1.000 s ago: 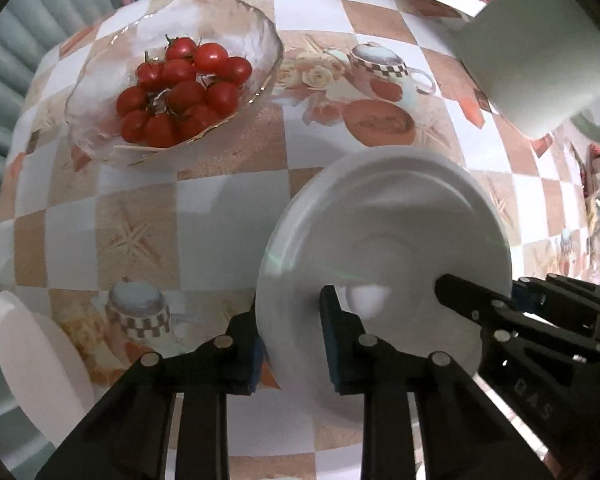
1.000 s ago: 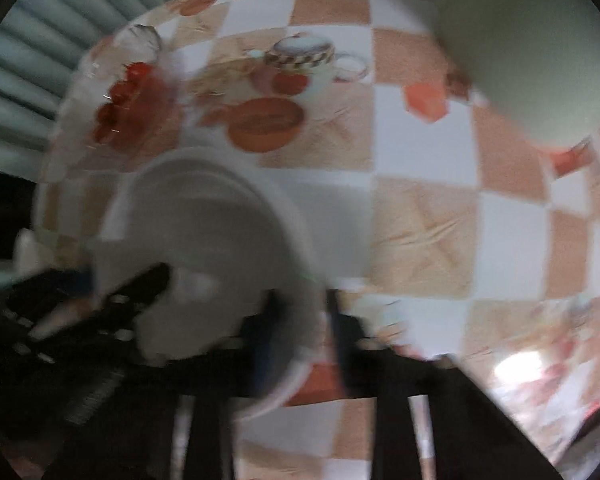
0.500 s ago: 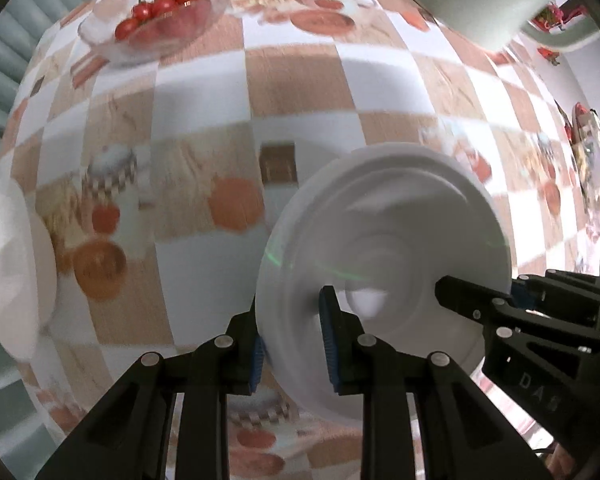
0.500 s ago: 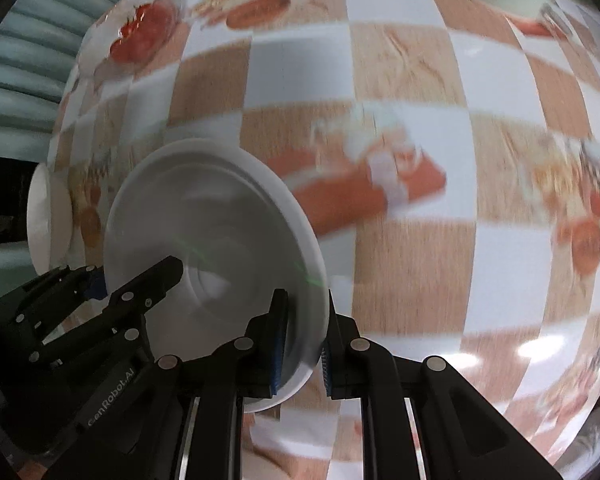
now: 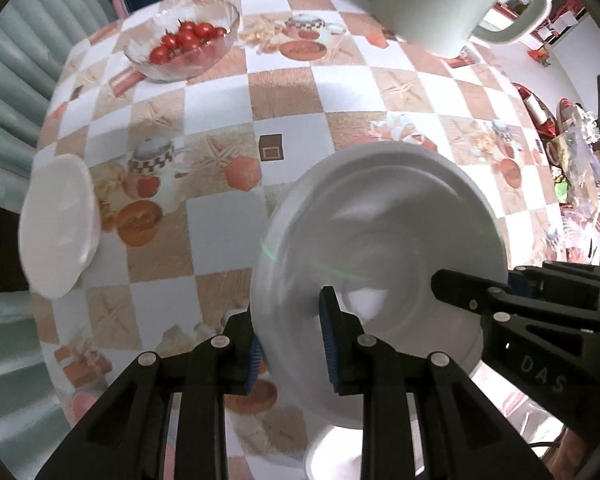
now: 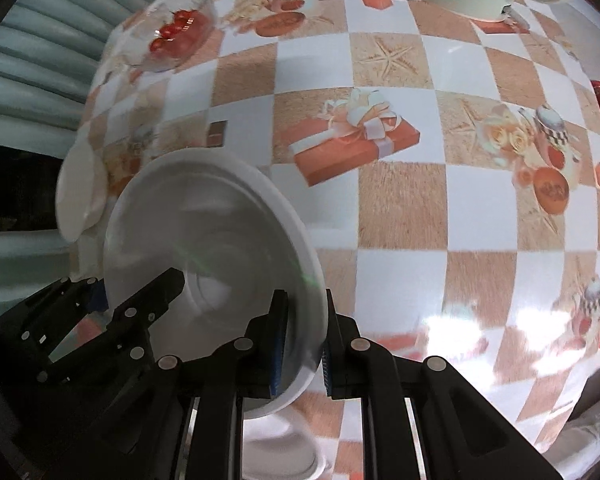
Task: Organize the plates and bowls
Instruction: 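Lift the second white plate with the right tool and carry it over the first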
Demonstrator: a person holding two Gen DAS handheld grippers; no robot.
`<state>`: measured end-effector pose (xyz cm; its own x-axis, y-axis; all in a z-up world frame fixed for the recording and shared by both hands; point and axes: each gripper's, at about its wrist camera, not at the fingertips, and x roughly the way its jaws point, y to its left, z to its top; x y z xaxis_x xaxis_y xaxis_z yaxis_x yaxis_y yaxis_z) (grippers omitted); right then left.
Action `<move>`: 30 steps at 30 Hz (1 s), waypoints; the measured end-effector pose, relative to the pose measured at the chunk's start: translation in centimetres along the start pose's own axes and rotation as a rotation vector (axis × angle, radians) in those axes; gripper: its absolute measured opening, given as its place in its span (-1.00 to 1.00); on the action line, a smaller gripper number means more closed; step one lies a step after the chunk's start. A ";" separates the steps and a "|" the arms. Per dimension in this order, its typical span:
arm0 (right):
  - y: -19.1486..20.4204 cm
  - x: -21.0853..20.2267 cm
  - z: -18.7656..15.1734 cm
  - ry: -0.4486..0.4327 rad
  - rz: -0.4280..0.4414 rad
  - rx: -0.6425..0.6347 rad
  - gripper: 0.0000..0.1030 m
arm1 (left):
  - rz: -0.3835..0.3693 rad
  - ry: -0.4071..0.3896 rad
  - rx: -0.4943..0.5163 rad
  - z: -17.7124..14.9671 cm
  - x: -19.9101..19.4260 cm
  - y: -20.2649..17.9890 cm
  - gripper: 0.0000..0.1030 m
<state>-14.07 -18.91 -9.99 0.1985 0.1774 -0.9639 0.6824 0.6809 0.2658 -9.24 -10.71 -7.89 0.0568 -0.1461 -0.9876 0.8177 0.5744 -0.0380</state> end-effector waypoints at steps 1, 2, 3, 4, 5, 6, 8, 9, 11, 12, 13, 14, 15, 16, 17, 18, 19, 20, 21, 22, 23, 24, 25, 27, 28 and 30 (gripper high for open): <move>0.2 -0.5 -0.2 0.000 0.000 0.001 -0.68 | 0.000 -0.001 -0.001 -0.1 -0.9 0.7 -0.48; 0.2 -1.0 -0.9 -0.002 0.001 0.004 -0.68 | -0.002 -0.002 -0.003 -0.5 -1.4 0.6 -0.48; 0.1 -1.0 -0.8 -0.002 0.001 0.006 -0.68 | -0.006 -0.003 -0.005 -0.8 -1.6 0.7 -0.48; 0.2 -1.3 -1.2 -0.002 0.001 0.008 -0.68 | -0.009 -0.003 -0.006 -1.1 -1.7 0.7 -0.48; 0.1 -1.8 -1.6 -0.003 0.002 0.009 -0.68 | -0.011 -0.004 -0.004 -1.7 -2.3 0.6 -0.48; 0.6 -1.6 -1.7 -0.001 0.001 0.008 -0.68 | -0.012 -0.005 -0.003 -2.2 -2.6 1.0 -0.48; 0.9 -1.6 -2.5 0.003 -0.001 0.004 -0.68 | -0.014 -0.002 0.006 -3.2 -3.1 1.1 -0.48; 1.0 -1.8 -3.0 0.006 -0.001 0.005 -0.68 | -0.014 0.000 0.008 -3.5 -3.1 1.1 -0.48; 1.2 -2.0 -4.0 0.011 -0.002 0.005 -0.68 | -0.010 0.001 0.019 -4.3 -3.2 0.8 -0.48; 1.2 -2.2 -4.6 0.014 -0.002 0.007 -0.68 | -0.011 0.003 0.026 -5.0 -3.4 0.7 -0.48; 1.0 -2.4 -5.2 0.016 -0.002 0.012 -0.68 | -0.011 0.006 0.028 -5.4 -3.5 0.6 -0.48; 1.0 -2.3 -5.8 0.022 -0.002 0.017 -0.68 | -0.011 0.011 0.034 -6.0 -3.5 0.5 -0.48; 1.0 -2.1 -6.3 0.028 0.000 0.024 -0.68 | -0.012 0.014 0.040 -6.5 -3.6 0.3 -0.48; 1.0 -2.0 -6.8 0.035 0.001 0.028 -0.68 | -0.012 0.020 0.050 -7.1 -3.6 0.2 -0.48; 0.9 -2.0 -7.4 0.043 0.000 0.030 -0.68 | -0.013 0.028 0.061 -7.8 -3.7 -0.1 -0.48; 0.7 -2.1 -7.9 0.048 -0.002 0.030 -0.68 | -0.013 0.034 0.065 -8.3 -3.7 -0.2 -0.48; 0.7 -2.0 -8.5 0.055 -0.006 0.031 -0.68 | -0.013 0.042 0.073 -8.8 -3.6 -0.4 -0.48; 0.6 -1.9 -8.9 0.063 -0.008 0.035 -0.68 | -0.014 0.050 0.080 -9.4 -3.6 -0.7 -0.48; 0.5 -1.8 -9.3 0.069 -0.009 0.037 -0.68 | -0.015 0.056 0.086 -9.9 -3.5 -0.8 -0.48; 0.3 -1.7 -9.7 0.076 -0.010 0.040 -0.68 | -0.015 0.061 0.087 -10.2 -3.5 -1.0 -0.48; 0.2 -1.6 -10.1 0.080 -0.010 0.045 -0.68 | -0.017 0.067 0.088 -10.5 -3.4 -1.1 -0.48; 0.2 -1.6 -10.3 0.083 -0.013 0.046 -0.68 | -0.018 0.070 0.089 -10.7 -3.4 -1.2 -0.48; 0.1 -1.5 -10.5 0.086 -0.015 0.046 -0.68 | -0.019 0.074 0.090 -11.0 -3.3 -1.2 -0.48; 0.1 -1.4 -10.8 0.091 -0.016 0.049 -0.68 | -0.021 0.083 0.091 -11.3 -3.2 -1.3 -0.48; 0.1 -1.3 -10.9 0.094 -0.016 0.049 -0.68 | -0.022 0.087 0.091 -11.4 -3.1 -1.3 -0.48; 0.1 -1.0 -11.1 0.097 -0.016 0.051 -0.68 | -0.025 0.095 0.090 -11.6 -2.9 -1.4 -0.48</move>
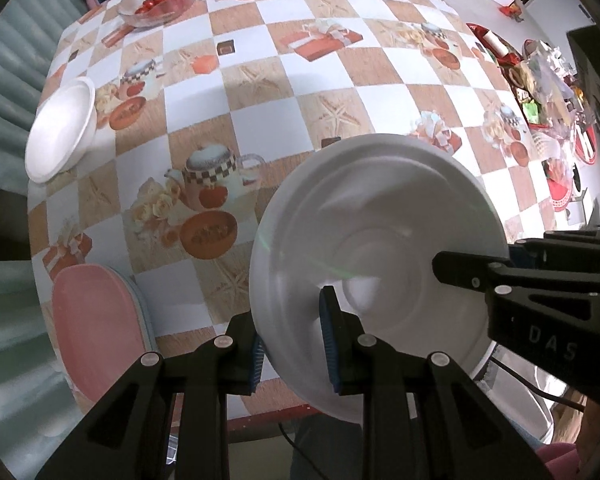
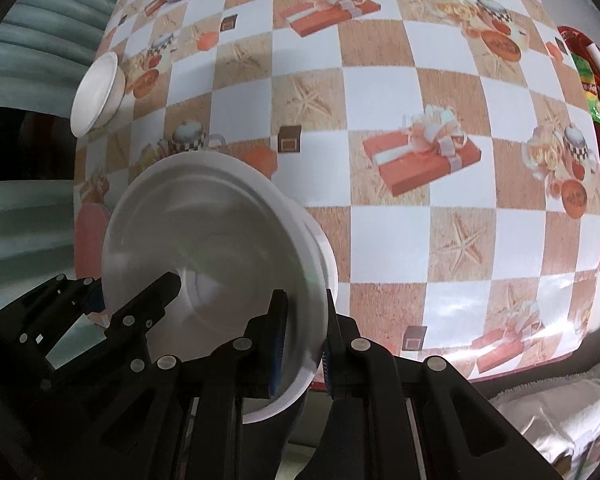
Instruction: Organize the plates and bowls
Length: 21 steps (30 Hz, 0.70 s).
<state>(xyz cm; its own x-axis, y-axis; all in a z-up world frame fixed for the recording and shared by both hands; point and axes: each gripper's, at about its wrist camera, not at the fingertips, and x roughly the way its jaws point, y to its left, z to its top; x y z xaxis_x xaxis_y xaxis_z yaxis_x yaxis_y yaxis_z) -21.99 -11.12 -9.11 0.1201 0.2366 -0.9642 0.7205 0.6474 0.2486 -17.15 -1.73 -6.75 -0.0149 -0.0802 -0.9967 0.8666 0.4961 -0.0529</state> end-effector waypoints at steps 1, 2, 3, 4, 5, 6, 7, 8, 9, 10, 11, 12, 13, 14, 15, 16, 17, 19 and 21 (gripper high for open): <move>0.0 0.1 0.0 0.002 -0.001 0.001 -0.67 | 0.000 0.001 0.000 0.0 0.1 0.0 -0.48; 0.0 0.2 -0.1 0.003 -0.001 0.003 -0.67 | -0.001 0.003 0.000 -0.1 0.2 0.0 -0.48; 0.0 0.3 -0.1 0.005 -0.001 0.007 -0.67 | -0.002 0.006 -0.001 -0.1 0.3 0.0 -0.47; -0.1 0.4 0.0 0.006 -0.005 0.009 -0.67 | -0.001 0.008 0.000 -0.2 0.4 -0.1 -0.47; -0.1 0.6 -0.1 0.007 -0.007 0.011 -0.67 | 0.000 0.012 0.004 -0.2 0.6 -0.2 -0.47; -0.1 0.7 -0.1 0.007 -0.006 0.013 -0.67 | 0.002 0.010 0.005 -0.3 0.6 -0.2 -0.44; -0.2 0.7 -0.2 0.009 -0.004 0.018 -0.67 | 0.003 0.007 0.007 -0.4 0.7 -0.3 -0.39; -0.3 0.8 -0.2 0.012 0.001 0.022 -0.67 | -0.005 0.009 0.012 -0.4 0.7 -0.4 -0.27; -0.4 0.9 -0.2 0.018 -0.001 0.026 -0.67 | -0.006 0.008 0.016 -0.5 0.7 -0.5 -0.02; -0.4 1.0 -0.2 0.024 -0.012 0.029 -0.67 | 0.000 0.003 0.016 -0.6 0.6 -0.5 0.13; -0.5 1.1 -0.3 0.026 -0.019 0.032 -0.65 | 0.014 -0.009 0.014 -0.7 0.4 -0.5 0.40; -0.6 1.1 -0.3 0.029 -0.022 0.035 -0.56 | 0.024 -0.018 0.012 -0.8 0.2 -0.4 0.60; -0.7 1.1 -0.3 0.030 -0.019 0.036 -0.02 | 0.030 -0.023 0.008 -0.8 0.1 -0.3 0.62; -0.8 1.0 -0.4 0.027 -0.013 0.040 0.73 | 0.034 -0.024 -0.001 -0.8 0.0 -0.1 0.62; -0.9 0.8 -0.5 0.020 -0.005 0.046 0.97 | 0.038 -0.020 -0.013 -0.8 -0.1 0.3 0.64; -1.0 0.5 -0.6 0.008 0.002 0.052 1.00 | 0.038 -0.019 -0.024 -0.8 -0.1 0.6 0.66; -1.0 0.2 -0.6 0.008 -0.003 0.056 1.00 | 0.034 -0.023 -0.039 -0.8 -0.2 1.1 0.72; -1.3 -0.1 -0.6 0.007 -0.021 0.069 1.00 | 0.034 -0.028 -0.074 -0.9 -0.4 2.1 0.88; -1.5 -0.4 -0.6 0.010 -0.027 0.080 1.00 | 0.037 -0.039 -0.108 -0.9 -0.8 3.1 0.99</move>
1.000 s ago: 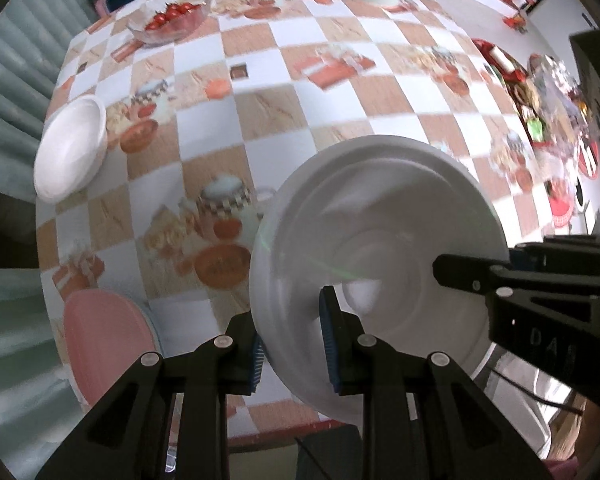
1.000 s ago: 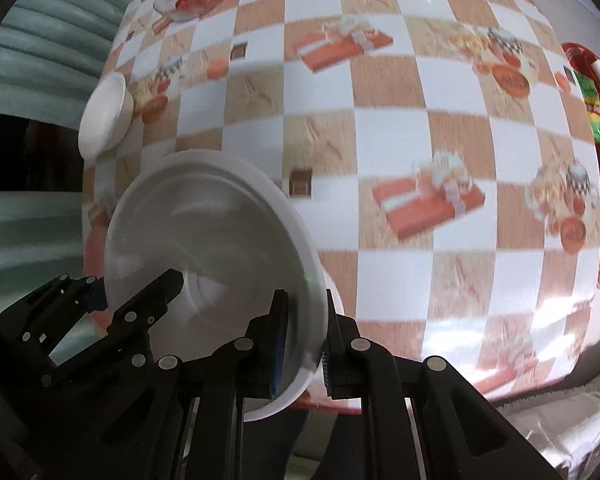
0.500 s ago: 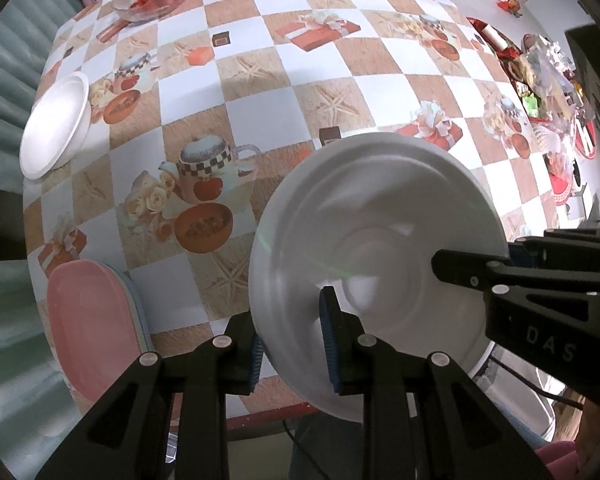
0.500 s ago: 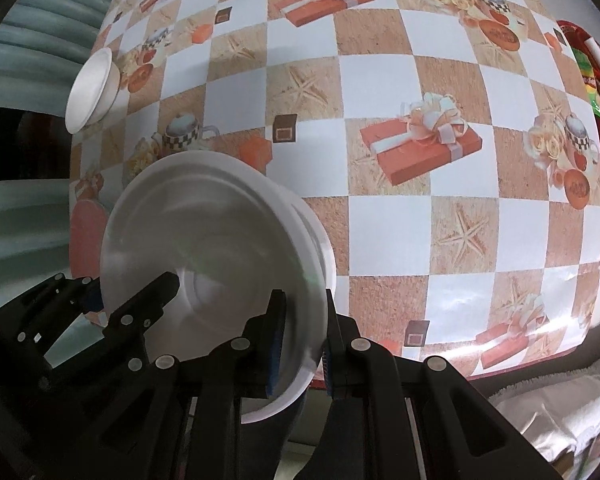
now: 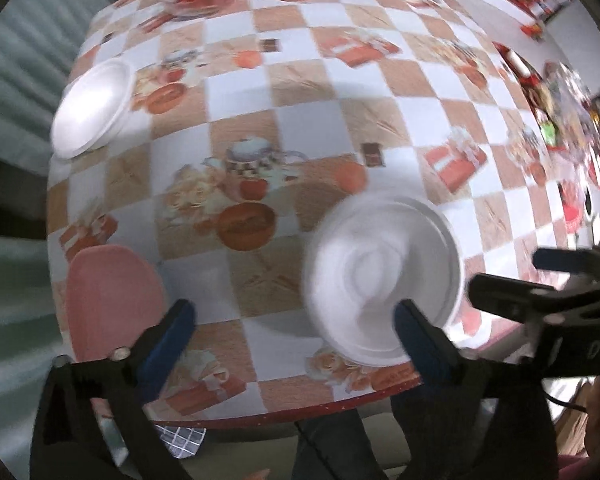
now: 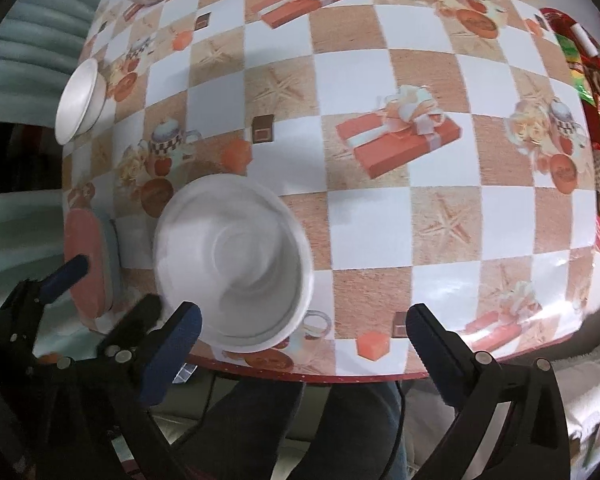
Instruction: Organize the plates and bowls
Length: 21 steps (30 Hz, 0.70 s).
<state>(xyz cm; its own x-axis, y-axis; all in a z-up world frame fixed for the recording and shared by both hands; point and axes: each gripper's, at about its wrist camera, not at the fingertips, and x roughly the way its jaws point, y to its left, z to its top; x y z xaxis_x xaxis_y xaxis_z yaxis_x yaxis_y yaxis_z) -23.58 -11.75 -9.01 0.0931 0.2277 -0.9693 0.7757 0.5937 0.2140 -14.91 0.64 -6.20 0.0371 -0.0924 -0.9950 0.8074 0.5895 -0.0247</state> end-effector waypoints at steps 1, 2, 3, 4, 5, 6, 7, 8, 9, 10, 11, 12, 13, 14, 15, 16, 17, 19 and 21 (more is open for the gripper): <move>-0.1 -0.3 0.0 0.000 -0.003 0.006 1.00 | -0.002 -0.004 -0.018 0.1 -0.2 0.6 0.99; -0.1 -0.5 0.0 -0.002 -0.003 0.010 1.00 | -0.007 -0.010 -0.043 0.2 -0.5 1.4 0.99; -0.1 -0.8 0.0 -0.005 -0.003 0.010 1.00 | -0.013 -0.017 -0.067 0.2 -0.7 2.1 0.99; 0.1 -1.1 0.1 -0.008 -0.002 0.008 1.00 | -0.015 -0.021 -0.080 0.2 -0.9 2.7 0.99; 0.2 -1.3 0.1 -0.010 -0.002 0.005 1.00 | -0.017 -0.025 -0.098 0.2 -1.1 3.3 0.99; 0.5 -1.5 0.2 -0.011 -0.002 -0.001 1.00 | -0.018 -0.027 -0.112 0.2 -1.3 3.9 0.99; 0.8 -1.8 0.2 -0.013 -0.002 -0.009 1.00 | -0.021 -0.030 -0.121 0.1 -1.5 4.4 0.99; 1.2 -1.9 0.3 -0.015 -0.003 -0.016 1.00 | -0.024 -0.031 -0.130 0.0 -1.6 4.9 0.99; 1.7 -2.1 0.4 -0.019 -0.003 -0.027 1.00 | -0.025 -0.031 -0.136 -0.1 -1.8 5.2 0.99; 2.3 -2.4 0.5 -0.022 -0.004 -0.038 1.00 | -0.026 -0.032 -0.146 -0.2 -1.9 5.7 0.99; 2.8 -2.5 0.6 -0.024 -0.005 -0.047 1.00 | -0.031 -0.034 -0.157 -0.4 -2.1 6.2 0.99; 3.4 -2.7 0.7 -0.028 -0.003 -0.061 1.00 | -0.038 -0.034 -0.168 -0.5 -2.2 6.6 0.99; 4.1 -3.0 0.8 -0.032 -0.001 -0.075 1.00 | -0.043 -0.034 -0.178 -0.6 -2.3 6.9 0.99; 4.7 -3.1 0.9 -0.034 -0.002 -0.087 1.00 | -0.048 -0.033 -0.187 -0.7 -2.4 7.3 0.99; 5.5 -3.3 1.1 -0.037 -0.004 -0.106 1.00 | -0.053 -0.034 -0.200 -0.8 -2.5 7.7 0.99; 6.2 -3.5 1.3 -0.039 -0.007 -0.125 1.00 | -0.055 -0.035 -0.213 -0.8 -2.6 8.2 0.99; 6.7 -3.5 1.4 -0.042 -0.009 -0.137 1.00 | -0.054 -0.038 -0.224 -0.9 -2.7 8.7 0.99; 8.4 -3.8 1.7 -0.046 -0.014 -0.174 1.00 | -0.051 -0.043 -0.242 -0.9 -3.0 9.6 0.99; 9.8 -3.9 2.0 -0.048 -0.018 -0.203 1.00 | -0.035 -0.052 -0.267 -1.0 -3.4 10.7 0.99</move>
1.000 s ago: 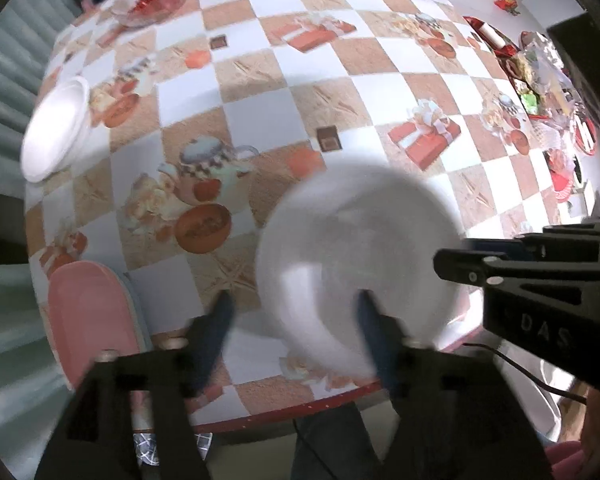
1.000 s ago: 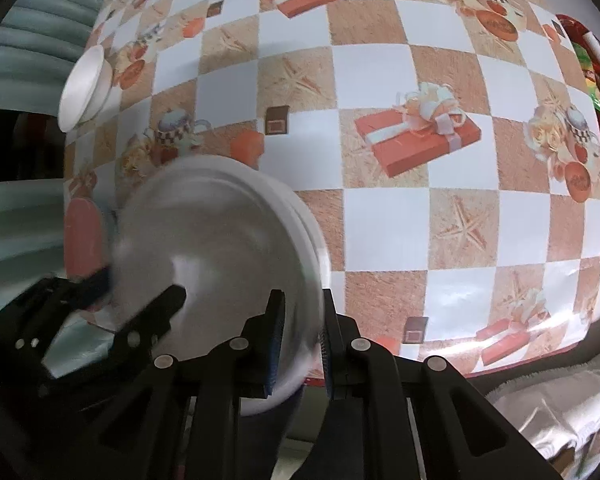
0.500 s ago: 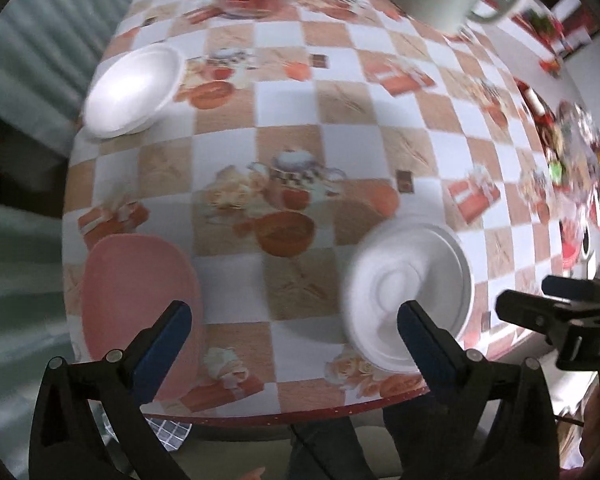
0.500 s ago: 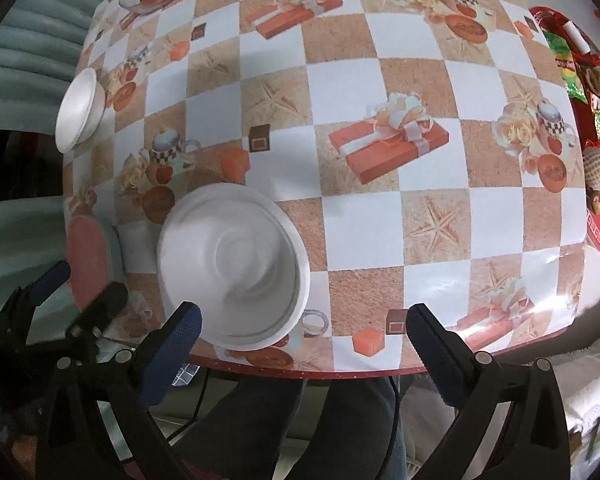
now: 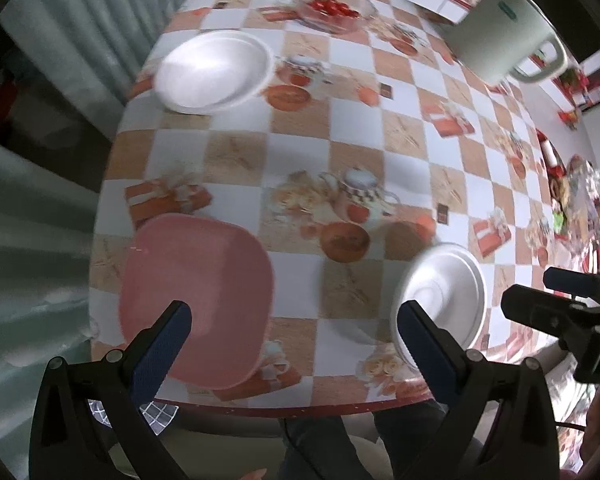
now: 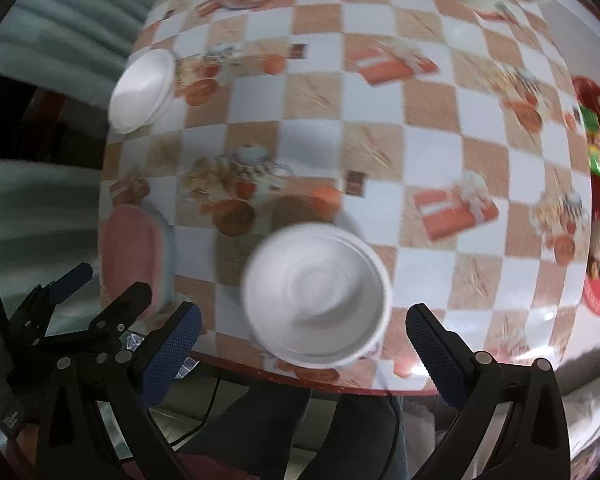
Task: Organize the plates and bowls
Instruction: 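Move the right tool to a third white plate and close on its rim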
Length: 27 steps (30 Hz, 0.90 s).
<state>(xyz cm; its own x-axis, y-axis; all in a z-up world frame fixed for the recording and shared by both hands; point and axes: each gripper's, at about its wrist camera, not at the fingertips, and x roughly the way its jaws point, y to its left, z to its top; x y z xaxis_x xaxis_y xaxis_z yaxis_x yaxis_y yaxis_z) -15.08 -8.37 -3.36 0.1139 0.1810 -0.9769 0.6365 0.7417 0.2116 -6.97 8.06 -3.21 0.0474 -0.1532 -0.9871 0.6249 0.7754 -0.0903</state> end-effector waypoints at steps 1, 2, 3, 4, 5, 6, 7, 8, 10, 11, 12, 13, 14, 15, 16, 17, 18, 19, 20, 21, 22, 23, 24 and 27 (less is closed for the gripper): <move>0.7 0.0 0.3 0.000 0.000 -0.015 1.00 | 0.012 -0.005 -0.008 0.2 -0.2 0.5 0.99; 1.2 0.0 0.6 0.001 0.001 -0.026 1.00 | 0.028 -0.010 -0.016 0.4 -0.3 1.0 0.99; 1.8 -0.1 1.0 0.000 0.000 -0.038 1.00 | 0.041 -0.011 -0.022 0.6 -0.5 1.6 0.99; 2.5 -0.1 1.5 -0.002 -0.001 -0.051 1.00 | 0.049 -0.012 -0.025 0.9 -0.5 2.0 0.99; 3.1 -0.1 1.9 -0.003 -0.002 -0.063 1.00 | 0.056 -0.014 -0.034 1.2 -0.6 2.6 0.99; 3.6 -0.1 2.3 -0.003 -0.004 -0.075 1.00 | 0.059 -0.015 -0.039 1.5 -0.7 3.2 0.99; 4.3 -0.1 2.8 -0.003 -0.006 -0.087 1.00 | 0.064 -0.017 -0.049 1.9 -0.8 3.8 0.99; 4.7 -0.1 3.2 -0.003 -0.005 -0.094 1.00 | 0.071 -0.021 -0.059 2.3 -0.9 4.4 0.99; 5.8 0.0 4.2 -0.002 -0.006 -0.110 1.00 | 0.085 -0.028 -0.076 2.9 -1.1 5.4 0.99; 6.3 0.0 4.6 -0.003 -0.006 -0.118 1.00 | 0.088 -0.032 -0.088 3.3 -1.2 5.9 0.99; 6.8 0.1 5.1 -0.004 -0.008 -0.125 1.00 | 0.089 -0.034 -0.100 3.7 -1.3 6.5 0.99; 7.1 0.1 5.4 -0.004 -0.010 -0.132 1.00 | 0.088 -0.035 -0.109 4.0 -1.4 6.8 0.99; 7.6 0.2 5.9 -0.006 -0.013 -0.141 1.00 | 0.087 -0.037 -0.120 4.4 -1.4 7.2 0.99; 8.0 0.2 6.4 -0.007 -0.014 -0.148 1.00 | 0.086 -0.038 -0.127 4.7 -1.4 7.4 0.99; 8.4 0.3 7.0 -0.008 -0.013 -0.152 1.00 | 0.089 -0.041 -0.133 5.1 -1.5 7.8 0.99; 8.7 0.3 7.5 -0.008 -0.011 -0.151 1.00 | 0.097 -0.043 -0.138 5.6 -1.4 8.1 0.99; 8.9 0.4 7.9 -0.009 -0.008 -0.151 1.00 | 0.107 -0.043 -0.141 6.1 -1.4 8.4 0.99; 9.1 0.4 8.4 -0.010 -0.006 -0.151 1.00 | 0.114 -0.043 -0.144 6.5 -1.3 8.6 0.99; 9.3 0.5 8.9 -0.010 -0.005 -0.149 1.00 | 0.119 -0.045 -0.150 7.0 -1.2 8.8 0.99; 9.5 0.6 9.5 -0.011 -0.003 -0.144 1.00 | 0.119 -0.048 -0.159 7.4 -1.1 9.1 0.99; 9.7 0.7 10.0 -0.013 0.000 -0.140 1.00 | 0.119 -0.048 -0.168 8.0 -1.0 9.3 0.99; 9.9 0.9 10.6 -0.013 0.002 -0.137 1.00 | 0.121 -0.048 -0.175 8.4 -0.8 9.6 0.99; 10.0 1.1 11.0 -0.013 0.004 -0.134 1.00 | 0.119 -0.045 -0.180 8.8 -0.6 9.7 0.99; 10.4 1.7 12.6 -0.010 0.011 -0.122 1.00 | 0.102 -0.033 -0.195 10.2 0.3 10.3 0.99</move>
<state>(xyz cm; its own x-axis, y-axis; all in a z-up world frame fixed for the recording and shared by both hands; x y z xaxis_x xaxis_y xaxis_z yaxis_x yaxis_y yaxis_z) 1.33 -8.44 -3.16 0.1280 0.1835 -0.9747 0.5374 0.8131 0.2236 7.45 9.72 -3.04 0.1304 -0.0853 -0.9878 0.4535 0.8911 -0.0171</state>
